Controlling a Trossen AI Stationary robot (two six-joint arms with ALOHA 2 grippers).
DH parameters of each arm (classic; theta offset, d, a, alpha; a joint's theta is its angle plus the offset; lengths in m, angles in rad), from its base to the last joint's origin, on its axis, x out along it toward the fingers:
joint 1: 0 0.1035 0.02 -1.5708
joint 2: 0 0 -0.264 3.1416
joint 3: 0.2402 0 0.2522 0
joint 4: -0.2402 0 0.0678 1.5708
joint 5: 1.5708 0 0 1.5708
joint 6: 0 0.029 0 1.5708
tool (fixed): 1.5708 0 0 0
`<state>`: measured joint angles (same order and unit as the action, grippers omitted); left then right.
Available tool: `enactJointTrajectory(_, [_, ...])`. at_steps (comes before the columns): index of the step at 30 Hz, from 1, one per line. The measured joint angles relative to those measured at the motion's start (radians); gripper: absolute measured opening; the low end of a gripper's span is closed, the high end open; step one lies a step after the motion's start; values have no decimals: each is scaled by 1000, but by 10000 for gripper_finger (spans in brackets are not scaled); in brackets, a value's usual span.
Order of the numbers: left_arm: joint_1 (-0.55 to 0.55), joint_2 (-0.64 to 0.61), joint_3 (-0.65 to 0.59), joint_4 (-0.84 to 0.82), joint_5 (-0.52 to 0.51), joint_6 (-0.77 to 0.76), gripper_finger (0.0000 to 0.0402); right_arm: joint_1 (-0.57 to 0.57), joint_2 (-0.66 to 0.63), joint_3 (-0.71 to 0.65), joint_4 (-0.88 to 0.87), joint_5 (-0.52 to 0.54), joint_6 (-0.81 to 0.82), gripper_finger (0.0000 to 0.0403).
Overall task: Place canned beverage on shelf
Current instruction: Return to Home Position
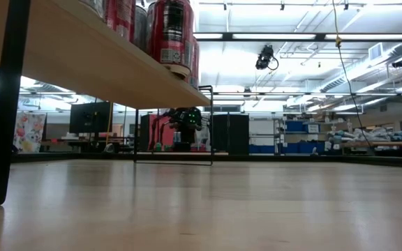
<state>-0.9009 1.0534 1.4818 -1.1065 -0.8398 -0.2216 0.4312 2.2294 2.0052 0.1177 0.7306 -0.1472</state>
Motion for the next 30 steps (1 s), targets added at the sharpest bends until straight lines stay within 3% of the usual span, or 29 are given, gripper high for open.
enactJointTrajectory(5, [0, 0, 0, -25, 8, -21, 400, 44, -66, 1, -61, 45, -42, 350])
enactJointTrajectory(9, [0, 0, 0, -39, 23, -45, 400, 82, -109, 2, -263, 131, 41, 350])
enactJointTrajectory(16, [0, 0, 0, -39, 26, -60, 400, 117, -166, 1, -764, 186, 466, 350])
enactJointTrajectory(22, [0, 0, 0, -34, 26, -59, 400, 84, -160, -1, -1138, 212, 854, 350])
enactJointTrajectory(26, [0, 0, 0, -34, 26, -59, 400, 60, -156, -1, -1225, 212, 929, 350])
enactJointTrajectory(30, [0, 0, 0, -35, 26, -58, 400, 34, -154, -26, -1194, 191, 866, 349])
